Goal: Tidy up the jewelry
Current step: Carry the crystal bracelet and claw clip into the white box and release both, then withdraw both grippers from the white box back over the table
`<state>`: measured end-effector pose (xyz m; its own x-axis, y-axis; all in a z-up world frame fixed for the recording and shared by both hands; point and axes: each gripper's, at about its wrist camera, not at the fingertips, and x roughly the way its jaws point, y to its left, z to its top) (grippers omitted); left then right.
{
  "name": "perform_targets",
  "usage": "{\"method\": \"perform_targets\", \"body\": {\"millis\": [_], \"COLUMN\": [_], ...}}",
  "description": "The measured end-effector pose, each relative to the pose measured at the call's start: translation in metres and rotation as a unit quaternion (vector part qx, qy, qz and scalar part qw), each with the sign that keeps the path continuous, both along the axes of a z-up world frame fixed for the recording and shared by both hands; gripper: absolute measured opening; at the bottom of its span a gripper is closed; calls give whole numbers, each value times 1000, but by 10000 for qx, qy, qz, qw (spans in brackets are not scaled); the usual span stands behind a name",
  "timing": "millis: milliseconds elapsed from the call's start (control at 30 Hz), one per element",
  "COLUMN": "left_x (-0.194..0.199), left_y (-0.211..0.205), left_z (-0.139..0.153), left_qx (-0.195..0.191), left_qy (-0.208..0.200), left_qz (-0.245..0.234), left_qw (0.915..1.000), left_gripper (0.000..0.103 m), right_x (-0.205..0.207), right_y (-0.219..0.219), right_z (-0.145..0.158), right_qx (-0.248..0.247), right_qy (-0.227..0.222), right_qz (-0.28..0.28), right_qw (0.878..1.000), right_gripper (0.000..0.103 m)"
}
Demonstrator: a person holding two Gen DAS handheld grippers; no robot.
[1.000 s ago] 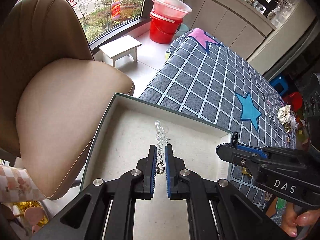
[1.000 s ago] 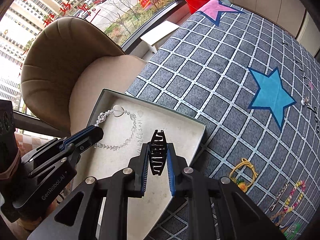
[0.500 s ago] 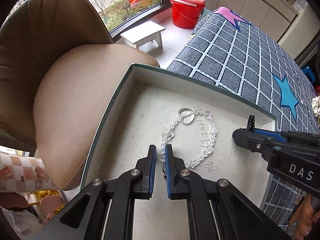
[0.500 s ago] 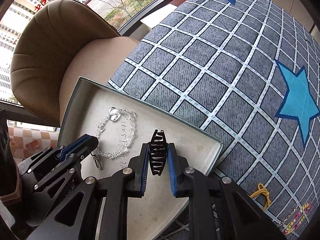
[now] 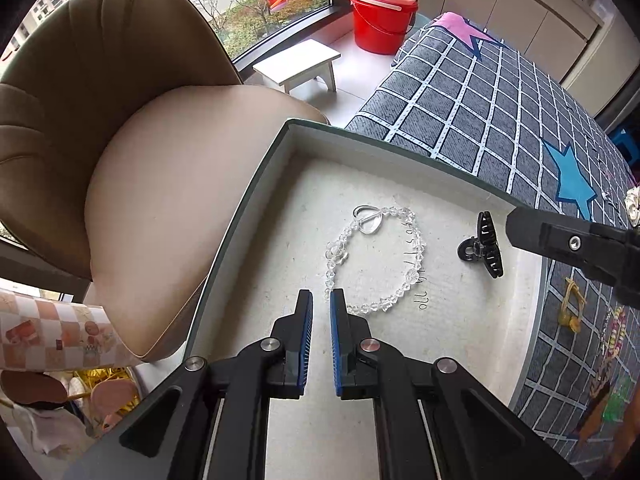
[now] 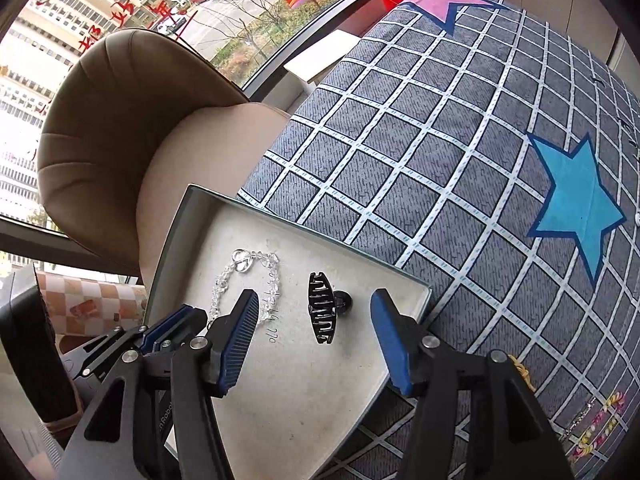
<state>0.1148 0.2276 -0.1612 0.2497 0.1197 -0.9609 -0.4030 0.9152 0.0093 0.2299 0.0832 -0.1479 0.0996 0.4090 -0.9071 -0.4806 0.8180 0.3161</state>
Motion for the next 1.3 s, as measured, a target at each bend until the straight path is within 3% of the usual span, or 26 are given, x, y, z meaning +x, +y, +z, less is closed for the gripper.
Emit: {"method": "perform_targets", "body": {"millis": [67,133,167,367,567,633,967,1300], "left_x": [-4,-8,-11,-19,-37,-45,-86,-110], "left_y": [-1,-2,-3,-18,-30,-35,-71,-114], "left_z": [4,9,12,30,40,39,44,48], "left_qx": [9,63,170,511,585,534,346,86], "left_qy": [-33,-38,-71,-59,70,125,219,211], "left_qz": [13,10,52,-239,-292,-409,-1033,-1748], "left_qw": [10000,10000,9998,9984,9978,9977,9938,9843], "left_gripper": [17,84,103,103,103,103,103,103], "right_x": [-5,-11,-14,-33,-55,-62,-108,-167], "right_y": [-10,-23,-29,-44,-64,-73,-125,-212], "right_z": [8,15,18,26,33,35,36,30], "right_qx": [38,49,51,0,-61,-70,-167,-249], "right_qy": [-43,-43,-32,-64,-48,-47,88,294], "right_qz": [-90,-175,-216,-465,-661,-749,-1345,-2332], "right_qw": [9999,9998,9997,9989,9978,9972,9907,9717], "right_gripper": [63,64,64,78,81,85,86,86]}}
